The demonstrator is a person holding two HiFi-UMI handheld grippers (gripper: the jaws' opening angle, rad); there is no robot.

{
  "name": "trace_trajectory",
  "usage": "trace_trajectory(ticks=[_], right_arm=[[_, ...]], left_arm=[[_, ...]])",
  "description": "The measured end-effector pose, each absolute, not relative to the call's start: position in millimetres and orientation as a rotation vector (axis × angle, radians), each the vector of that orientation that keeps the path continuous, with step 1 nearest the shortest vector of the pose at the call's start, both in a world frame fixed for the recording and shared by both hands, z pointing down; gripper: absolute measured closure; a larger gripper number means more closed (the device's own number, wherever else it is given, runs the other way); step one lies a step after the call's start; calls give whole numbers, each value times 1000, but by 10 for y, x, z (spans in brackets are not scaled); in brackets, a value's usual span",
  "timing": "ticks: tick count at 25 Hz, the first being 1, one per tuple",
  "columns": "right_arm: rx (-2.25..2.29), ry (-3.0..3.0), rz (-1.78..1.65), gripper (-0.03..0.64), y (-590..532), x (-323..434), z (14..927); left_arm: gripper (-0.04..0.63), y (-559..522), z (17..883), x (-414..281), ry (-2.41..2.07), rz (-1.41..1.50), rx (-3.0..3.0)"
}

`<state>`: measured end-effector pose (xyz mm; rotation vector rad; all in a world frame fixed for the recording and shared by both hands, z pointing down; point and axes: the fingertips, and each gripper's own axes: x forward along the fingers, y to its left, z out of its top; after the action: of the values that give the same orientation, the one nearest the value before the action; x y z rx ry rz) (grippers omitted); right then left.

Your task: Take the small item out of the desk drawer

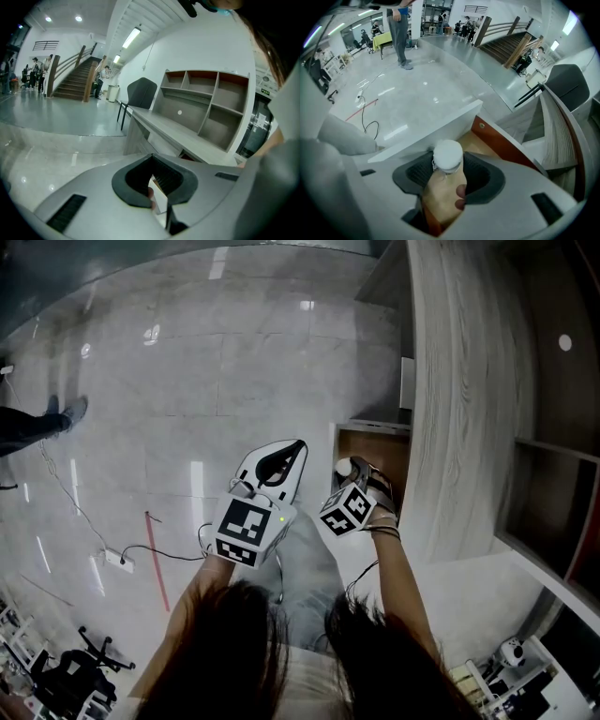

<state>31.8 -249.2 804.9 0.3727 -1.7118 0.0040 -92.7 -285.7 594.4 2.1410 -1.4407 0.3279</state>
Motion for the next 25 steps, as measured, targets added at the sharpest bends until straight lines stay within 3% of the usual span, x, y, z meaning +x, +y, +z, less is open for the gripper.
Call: trace_trajectory(ticks=[25], right_arm=[[541, -1725, 14, 428, -2469, 375, 7791]], left_arm=[[589, -2676, 5722, -897, -1468, 328, 2178]])
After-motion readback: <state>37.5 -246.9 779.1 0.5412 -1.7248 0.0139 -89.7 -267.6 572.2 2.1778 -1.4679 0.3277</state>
